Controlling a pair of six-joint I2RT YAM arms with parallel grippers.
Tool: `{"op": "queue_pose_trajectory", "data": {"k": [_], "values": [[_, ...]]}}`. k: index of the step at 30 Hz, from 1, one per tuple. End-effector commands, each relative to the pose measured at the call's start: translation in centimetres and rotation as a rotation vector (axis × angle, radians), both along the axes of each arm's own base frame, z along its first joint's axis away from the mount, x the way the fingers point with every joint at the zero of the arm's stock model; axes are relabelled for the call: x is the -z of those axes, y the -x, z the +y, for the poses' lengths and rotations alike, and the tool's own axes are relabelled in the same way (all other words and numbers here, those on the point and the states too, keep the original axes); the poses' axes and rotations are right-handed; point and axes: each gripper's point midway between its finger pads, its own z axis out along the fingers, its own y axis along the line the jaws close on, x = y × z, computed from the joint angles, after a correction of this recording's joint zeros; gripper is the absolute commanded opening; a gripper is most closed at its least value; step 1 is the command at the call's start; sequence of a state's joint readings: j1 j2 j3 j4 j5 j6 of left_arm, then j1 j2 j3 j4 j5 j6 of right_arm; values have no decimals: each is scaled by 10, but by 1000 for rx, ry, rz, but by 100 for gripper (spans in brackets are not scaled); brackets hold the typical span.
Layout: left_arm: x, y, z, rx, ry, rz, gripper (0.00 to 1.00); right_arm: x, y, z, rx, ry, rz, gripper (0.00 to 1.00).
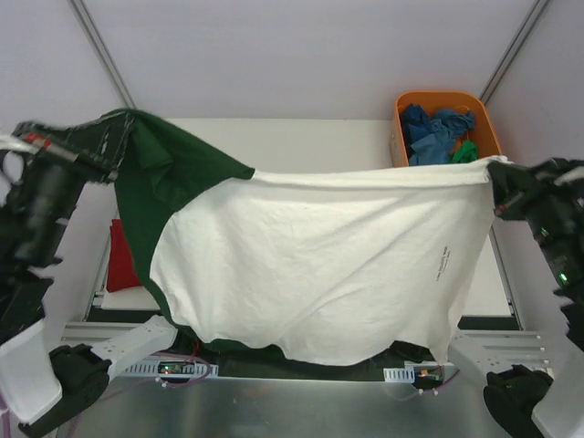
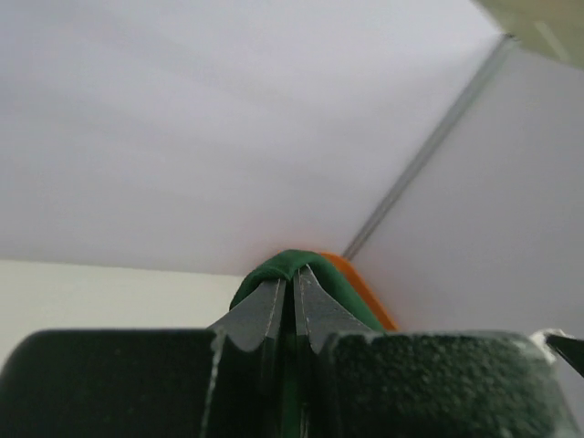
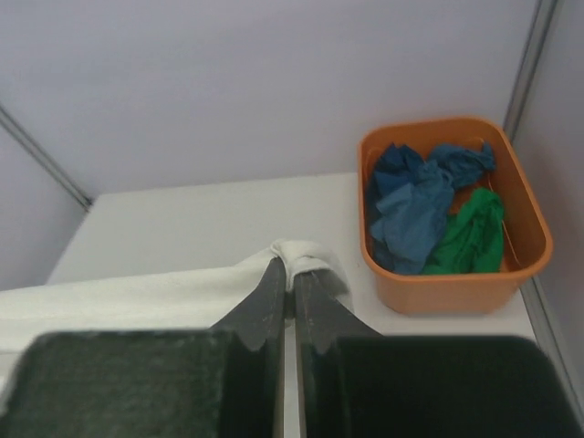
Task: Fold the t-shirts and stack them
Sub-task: Flatten the tshirt out
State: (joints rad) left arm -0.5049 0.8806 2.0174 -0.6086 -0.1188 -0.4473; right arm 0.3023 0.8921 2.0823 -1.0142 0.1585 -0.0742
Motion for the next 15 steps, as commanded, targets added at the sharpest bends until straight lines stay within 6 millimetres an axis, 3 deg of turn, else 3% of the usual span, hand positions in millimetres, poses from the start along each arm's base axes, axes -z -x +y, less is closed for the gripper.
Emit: {"op": "queue_pose_trajectory", "data": {"k": [1,4,5,6,7,8,9,11,12,13,14,15], "values": [[37,-118,-7,-292,-132,181,0,60,-93,-1,149,142,229,1],[78,-187,-9,-451,-257,309,0,99,-138,-3,223,194,336,1],[93,-205,-11,-464,-292,345,0,126,-152,-3,255,205,401,1],[123,-237,-24,-438,-343,413,0,143,-164,-3,266,210,437,1],[147,-258,-14,-468,-355,477,0,159,-186,0,275,203,461,1],[165,-274,-14,-464,-365,520,0,192,-197,5,262,195,534,1],[202,-302,-19,-449,-403,600,0,203,-210,7,259,182,543,3],[244,-330,-13,-462,-446,689,0,257,-234,8,264,191,657,5],[281,-350,-18,-453,-485,762,0,268,-245,10,262,193,670,4],[299,-358,-27,-404,-493,794,0,297,-257,11,248,206,744,2],[313,-365,-33,-377,-501,820,0,310,-263,10,248,213,778,1],[344,-378,-41,-339,-526,873,0,316,-271,9,246,221,793,1]]}}
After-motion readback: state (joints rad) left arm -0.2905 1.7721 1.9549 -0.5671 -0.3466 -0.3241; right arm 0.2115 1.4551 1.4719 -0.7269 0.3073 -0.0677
